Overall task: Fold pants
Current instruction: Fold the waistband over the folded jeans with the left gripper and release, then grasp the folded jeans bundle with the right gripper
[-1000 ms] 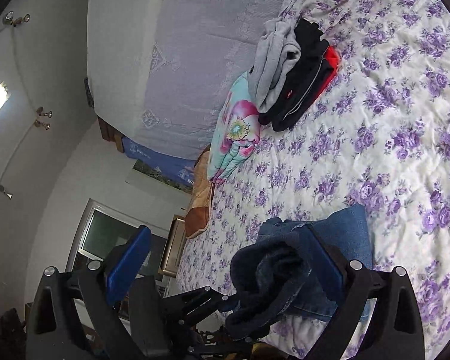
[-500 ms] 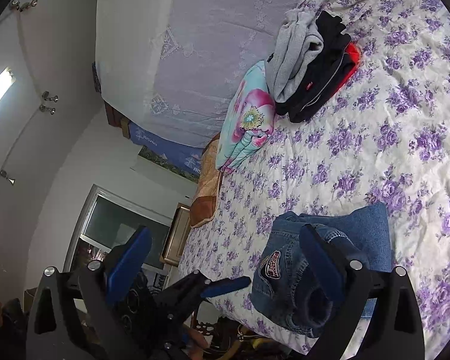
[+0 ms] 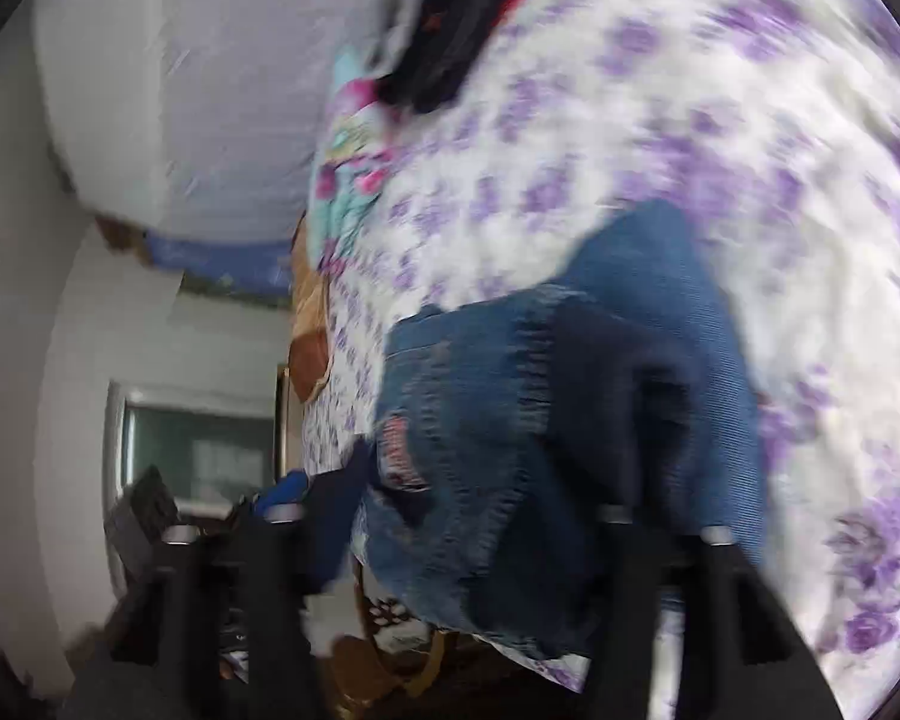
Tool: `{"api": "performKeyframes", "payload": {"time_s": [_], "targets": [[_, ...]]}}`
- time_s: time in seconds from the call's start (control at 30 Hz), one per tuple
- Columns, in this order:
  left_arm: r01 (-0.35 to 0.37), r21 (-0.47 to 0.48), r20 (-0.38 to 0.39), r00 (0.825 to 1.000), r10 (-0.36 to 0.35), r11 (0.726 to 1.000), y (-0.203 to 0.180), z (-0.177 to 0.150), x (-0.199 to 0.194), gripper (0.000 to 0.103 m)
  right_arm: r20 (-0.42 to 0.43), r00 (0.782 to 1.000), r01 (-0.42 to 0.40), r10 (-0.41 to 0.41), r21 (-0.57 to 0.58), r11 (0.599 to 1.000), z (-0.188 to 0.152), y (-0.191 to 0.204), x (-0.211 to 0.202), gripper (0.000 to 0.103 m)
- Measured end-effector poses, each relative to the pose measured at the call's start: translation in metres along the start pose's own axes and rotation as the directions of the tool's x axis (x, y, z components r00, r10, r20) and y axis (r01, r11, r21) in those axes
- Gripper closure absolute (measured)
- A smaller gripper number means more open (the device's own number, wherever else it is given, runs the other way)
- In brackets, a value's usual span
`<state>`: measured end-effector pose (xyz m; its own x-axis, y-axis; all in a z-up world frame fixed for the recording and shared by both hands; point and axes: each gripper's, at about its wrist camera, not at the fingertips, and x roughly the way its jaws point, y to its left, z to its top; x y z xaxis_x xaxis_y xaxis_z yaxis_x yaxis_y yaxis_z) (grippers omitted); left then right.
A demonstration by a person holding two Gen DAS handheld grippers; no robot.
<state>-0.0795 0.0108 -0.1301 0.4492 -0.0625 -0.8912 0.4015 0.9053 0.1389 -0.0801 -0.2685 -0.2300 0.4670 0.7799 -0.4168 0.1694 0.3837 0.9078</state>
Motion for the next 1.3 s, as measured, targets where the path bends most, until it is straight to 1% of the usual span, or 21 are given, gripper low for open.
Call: {"api": "performKeyframes", "payload": {"time_s": [0.03,0.1,0.17,0.23,0.3,0.37,0.4,0.47,0.5,0.6,0.67,0.7,0.77,0.87,0.97,1.07,1.1,1.13,1.17,1.23,1.3], "targets": [[0.0,0.003,-0.001,1.0,0.0,1.0,-0.002,0.001,0.002,0.007,-0.017,1.0,0.0,0.001,0.047,0.999,0.001,-0.009,-0.003,0.095],[0.016,0.006,-0.007,1.0,-0.016,1.0,-0.006,0.004,0.006,0.007,0.003,1.0,0.02,-0.02,-0.02,1.0,-0.002,0.004,-0.013,0.084],[0.029,0.009,-0.009,1.0,-0.029,1.0,-0.009,0.006,0.011,0.007,0.014,1.0,0.022,-0.021,-0.134,0.991,-0.004,0.034,-0.017,0.02],[0.045,0.004,-0.022,0.999,-0.045,0.999,-0.011,0.007,0.019,0.007,0.047,0.998,0.053,-0.043,-0.237,0.97,-0.004,0.064,-0.02,0.009],[0.056,0.005,-0.029,0.998,-0.056,0.998,-0.015,0.004,0.029,0.007,0.008,1.0,-0.005,0.008,-0.312,0.95,-0.002,0.086,-0.016,0.008],[0.05,-0.001,-0.019,0.999,-0.05,0.999,-0.016,-0.002,0.039,0.004,-0.029,0.999,-0.033,0.025,-0.308,0.951,0.005,0.09,-0.009,0.006],[0.049,0.005,-0.013,0.999,-0.049,0.999,-0.018,-0.005,0.046,0.004,-0.058,0.998,-0.013,-0.004,-0.295,0.955,0.01,0.086,-0.001,0.005],[0.076,0.003,-0.013,0.997,-0.076,0.997,-0.017,-0.012,0.054,0.004,-0.133,0.966,0.171,-0.221,-0.31,0.935,0.016,0.069,0.022,0.011],[0.088,-0.013,-0.011,0.996,-0.088,0.996,-0.013,-0.014,0.051,0.004,-0.157,0.956,0.184,-0.248,-0.336,0.924,0.018,0.069,0.026,0.011],[0.094,-0.026,0.033,0.995,-0.093,0.995,-0.003,-0.019,0.027,0.005,-0.25,0.937,0.116,-0.242,-0.431,0.895,0.029,0.1,0.027,0.01],[0.117,-0.04,0.054,0.992,-0.115,0.992,0.003,-0.023,0.012,0.005,-0.287,0.94,0.028,-0.185,-0.475,0.88,0.048,0.124,0.035,0.004],[0.137,-0.049,0.056,0.989,-0.135,0.989,0.005,-0.026,0.009,0.005,-0.324,0.93,-0.009,-0.171,-0.485,0.874,0.058,0.133,0.047,0.004],[0.148,-0.065,0.046,0.988,-0.145,0.987,0.005,-0.03,0.009,0.005,-0.411,0.894,-0.055,-0.176,-0.491,0.869,0.076,0.142,0.083,0.004],[0.121,-0.103,-0.004,0.993,-0.122,0.987,0.0,-0.034,0.026,0.005,-0.52,0.811,-0.049,-0.269,-0.518,0.854,0.092,0.137,0.146,0.004],[0.116,-0.153,-0.024,0.992,-0.121,0.981,-0.001,-0.033,0.038,0.004,-0.674,0.692,-0.043,-0.259,-0.397,0.917,0.1,0.113,0.195,0.004],[0.119,-0.19,-0.039,0.991,-0.129,0.975,0.0,-0.034,0.045,0.004,-0.821,0.558,-0.11,-0.124,-0.221,0.969,0.087,0.1,0.216,0.003],[0.121,-0.202,-0.046,0.99,-0.133,0.972,0.001,-0.036,0.047,0.004,-0.843,0.527,-0.132,-0.106,-0.205,0.97,0.082,0.102,0.22,0.003],[0.125,-0.217,-0.05,0.989,-0.139,0.968,0.002,-0.039,0.049,0.004,-0.854,0.511,-0.15,-0.097,-0.2,0.968,0.08,0.106,0.223,0.003],[0.139,-0.239,-0.047,0.987,-0.154,0.961,0.005,-0.041,0.05,0.004,-0.851,0.517,-0.155,-0.09,-0.197,0.968,0.081,0.107,0.229,0.003],[0.16,-0.282,-0.051,0.982,-0.181,0.946,0.009,-0.043,0.052,0.004,-0.806,0.585,-0.116,-0.084,-0.186,0.976,0.091,0.103,0.241,0.004],[0.142,-0.289,-0.051,0.985,-0.163,0.947,0.009,-0.04,0.053,0.004,-0.778,0.625,-0.044,-0.066,-0.119,0.992,0.1,0.093,0.251,0.007]]}}
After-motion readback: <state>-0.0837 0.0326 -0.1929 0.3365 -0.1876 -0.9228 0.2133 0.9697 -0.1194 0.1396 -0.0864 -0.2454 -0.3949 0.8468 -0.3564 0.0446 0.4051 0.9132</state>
